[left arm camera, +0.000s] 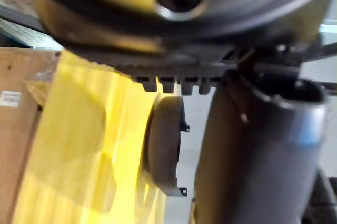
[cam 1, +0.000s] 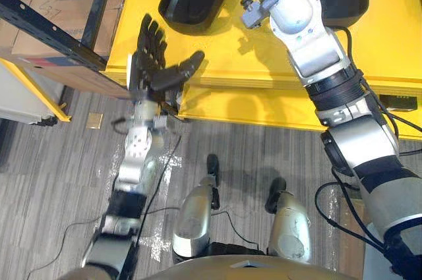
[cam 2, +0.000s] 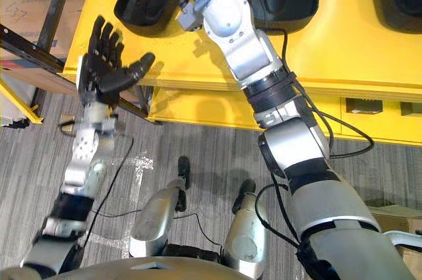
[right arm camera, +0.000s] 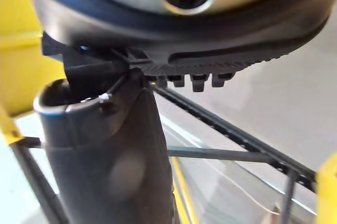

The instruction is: Walk over and take three plastic housings, then place them on the shelf

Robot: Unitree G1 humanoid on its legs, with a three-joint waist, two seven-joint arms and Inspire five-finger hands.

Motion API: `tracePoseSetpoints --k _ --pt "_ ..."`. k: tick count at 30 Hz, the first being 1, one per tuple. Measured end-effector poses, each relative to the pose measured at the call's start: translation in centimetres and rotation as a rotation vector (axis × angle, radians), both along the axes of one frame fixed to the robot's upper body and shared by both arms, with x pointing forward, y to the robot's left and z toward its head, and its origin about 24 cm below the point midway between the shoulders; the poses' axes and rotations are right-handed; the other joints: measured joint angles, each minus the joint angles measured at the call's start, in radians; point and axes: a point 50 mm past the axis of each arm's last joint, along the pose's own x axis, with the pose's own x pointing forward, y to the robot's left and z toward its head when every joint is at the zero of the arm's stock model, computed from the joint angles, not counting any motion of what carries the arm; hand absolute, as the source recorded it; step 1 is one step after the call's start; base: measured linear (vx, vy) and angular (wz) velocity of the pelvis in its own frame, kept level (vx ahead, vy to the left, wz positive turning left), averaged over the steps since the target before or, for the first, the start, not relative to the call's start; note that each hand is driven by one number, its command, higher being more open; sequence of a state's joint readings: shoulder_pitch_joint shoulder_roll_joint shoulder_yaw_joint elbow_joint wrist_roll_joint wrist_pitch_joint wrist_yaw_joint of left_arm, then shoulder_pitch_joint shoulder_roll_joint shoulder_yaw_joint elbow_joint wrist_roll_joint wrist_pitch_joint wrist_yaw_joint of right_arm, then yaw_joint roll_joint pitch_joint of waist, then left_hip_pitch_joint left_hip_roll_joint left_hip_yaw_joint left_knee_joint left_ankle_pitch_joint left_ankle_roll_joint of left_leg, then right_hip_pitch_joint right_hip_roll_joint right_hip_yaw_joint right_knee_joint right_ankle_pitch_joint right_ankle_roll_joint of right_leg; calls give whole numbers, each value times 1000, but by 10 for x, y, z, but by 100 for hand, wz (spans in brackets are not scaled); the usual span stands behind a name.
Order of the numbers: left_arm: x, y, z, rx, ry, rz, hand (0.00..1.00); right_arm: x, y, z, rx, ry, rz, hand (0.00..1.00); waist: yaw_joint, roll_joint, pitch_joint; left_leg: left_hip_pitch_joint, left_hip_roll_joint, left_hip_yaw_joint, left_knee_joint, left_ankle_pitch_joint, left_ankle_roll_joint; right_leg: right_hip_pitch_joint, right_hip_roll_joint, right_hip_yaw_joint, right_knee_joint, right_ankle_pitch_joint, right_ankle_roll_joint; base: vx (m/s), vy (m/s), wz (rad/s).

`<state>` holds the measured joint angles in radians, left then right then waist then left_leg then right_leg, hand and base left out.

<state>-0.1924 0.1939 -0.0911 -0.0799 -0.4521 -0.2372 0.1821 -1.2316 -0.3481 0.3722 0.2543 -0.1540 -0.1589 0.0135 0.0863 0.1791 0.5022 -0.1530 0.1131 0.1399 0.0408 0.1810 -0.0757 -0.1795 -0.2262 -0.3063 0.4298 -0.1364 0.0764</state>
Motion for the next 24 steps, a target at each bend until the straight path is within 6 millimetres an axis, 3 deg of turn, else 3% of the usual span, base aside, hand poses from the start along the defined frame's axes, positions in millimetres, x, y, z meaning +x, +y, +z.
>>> tracePoseSetpoints --k 3,6,9,11,14,17,20,24 --pt "-20 2 -12 8 29 32 100 -16 4 -15 14 -21 70 100 -10 -4 1 34 -2 0 -20 -1 0 37 2 -7 -24 1 3 56 8 1" --pt "-44 6 -23 69 65 102 100 -29 -4 -43 45 2 96 100 -17 -7 0 76 -5 0 -50 0 0 81 4 -17 -52 3 7 64 15 3" --pt "-62 18 -20 77 58 157 100 -33 -29 -71 136 101 68 100 -23 -23 -15 100 -13 -2 -80 1 0 109 8 -31 -85 6 18 40 25 8" --pt "-71 32 -11 118 18 223 100 -31 -58 -106 239 229 -7 100 -29 -54 -63 111 -15 -6 -109 8 3 133 11 -45 -120 15 27 116 11 14" --pt "-76 41 -3 132 -23 245 100 -34 -84 -149 326 387 -98 100 -35 -87 -134 133 -18 2 -123 3 5 173 21 -45 -181 34 45 143 -13 -1" --pt "-79 36 2 146 -54 183 100 -52 -100 -169 425 439 -112 100 -40 -99 -173 159 -18 24 -123 -11 8 232 34 -41 -265 72 56 123 16 -12" --pt "-80 31 -1 131 -56 111 100 -68 -116 -176 535 419 -101 100 -42 -103 -212 175 -15 42 -124 -27 5 269 41 -34 -328 98 58 41 26 -17" --pt "-81 26 -2 155 -66 33 100 -93 -146 -185 722 344 -146 100 -75 -112 -269 210 -12 81 -126 -45 3 304 55 -3 -398 132 59 25 4 -27"
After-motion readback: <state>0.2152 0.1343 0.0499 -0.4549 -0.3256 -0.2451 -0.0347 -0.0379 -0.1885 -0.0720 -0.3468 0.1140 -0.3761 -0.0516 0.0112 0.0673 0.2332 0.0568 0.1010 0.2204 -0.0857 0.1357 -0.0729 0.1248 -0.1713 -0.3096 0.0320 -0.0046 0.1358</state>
